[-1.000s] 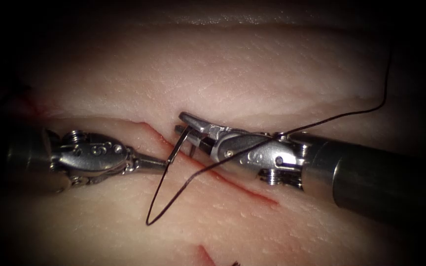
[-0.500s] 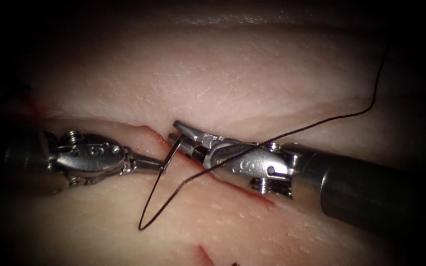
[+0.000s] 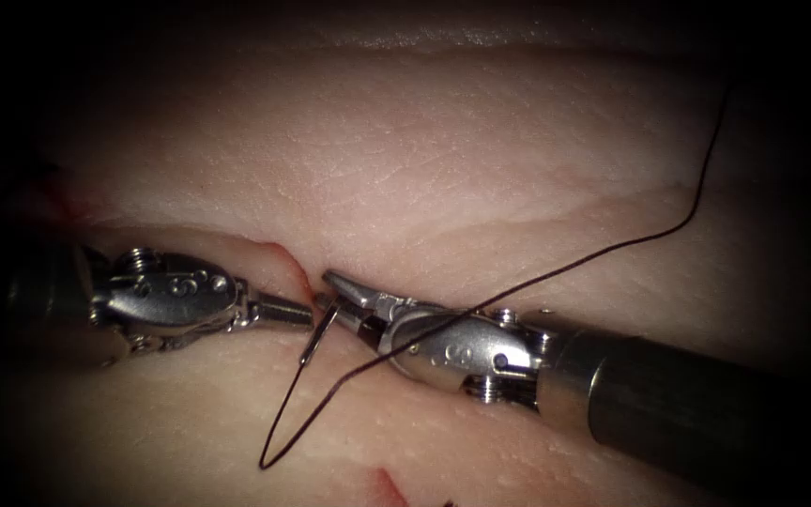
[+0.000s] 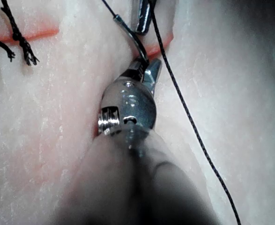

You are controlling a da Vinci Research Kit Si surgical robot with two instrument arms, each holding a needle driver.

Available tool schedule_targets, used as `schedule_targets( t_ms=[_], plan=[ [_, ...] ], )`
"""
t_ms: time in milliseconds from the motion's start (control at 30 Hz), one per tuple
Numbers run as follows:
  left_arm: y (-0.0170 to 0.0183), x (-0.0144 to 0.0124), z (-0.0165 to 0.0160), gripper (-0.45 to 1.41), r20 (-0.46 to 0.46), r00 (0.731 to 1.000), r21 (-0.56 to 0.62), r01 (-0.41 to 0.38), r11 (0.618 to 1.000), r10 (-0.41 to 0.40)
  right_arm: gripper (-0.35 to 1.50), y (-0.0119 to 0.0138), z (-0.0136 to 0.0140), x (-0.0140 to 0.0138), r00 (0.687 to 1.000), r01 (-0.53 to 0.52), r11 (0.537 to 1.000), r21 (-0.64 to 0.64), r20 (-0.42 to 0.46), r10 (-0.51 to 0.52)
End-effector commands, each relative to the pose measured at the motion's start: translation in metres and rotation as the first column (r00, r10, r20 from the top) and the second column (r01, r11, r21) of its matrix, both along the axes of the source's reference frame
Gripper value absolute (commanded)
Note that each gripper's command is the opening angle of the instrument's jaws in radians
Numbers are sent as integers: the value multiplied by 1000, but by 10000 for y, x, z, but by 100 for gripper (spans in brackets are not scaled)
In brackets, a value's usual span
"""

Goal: Wound Closure

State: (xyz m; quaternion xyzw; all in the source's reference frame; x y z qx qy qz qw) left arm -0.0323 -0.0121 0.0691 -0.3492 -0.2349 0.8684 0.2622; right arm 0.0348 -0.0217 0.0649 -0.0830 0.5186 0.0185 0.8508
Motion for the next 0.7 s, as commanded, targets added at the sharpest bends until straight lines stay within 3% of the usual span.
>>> schedule_targets(
  t_ms=[33,467,700],
  plan=[
    [0,-8,6,-22,0,1000,-1,0,1000,0,-35,16,-5,8,1000,-20,1000,8,-14,20],
    [11,-8,15,-20,-16,1000,-12,12,1000,-13,-35,88,-82,3,989,-112,994,-5,-103,111],
    [13,-13,25,-18,-26,999,-22,20,1000,-20,-35,110,-100,1,983,-132,991,-17,-127,129]
  ],
)
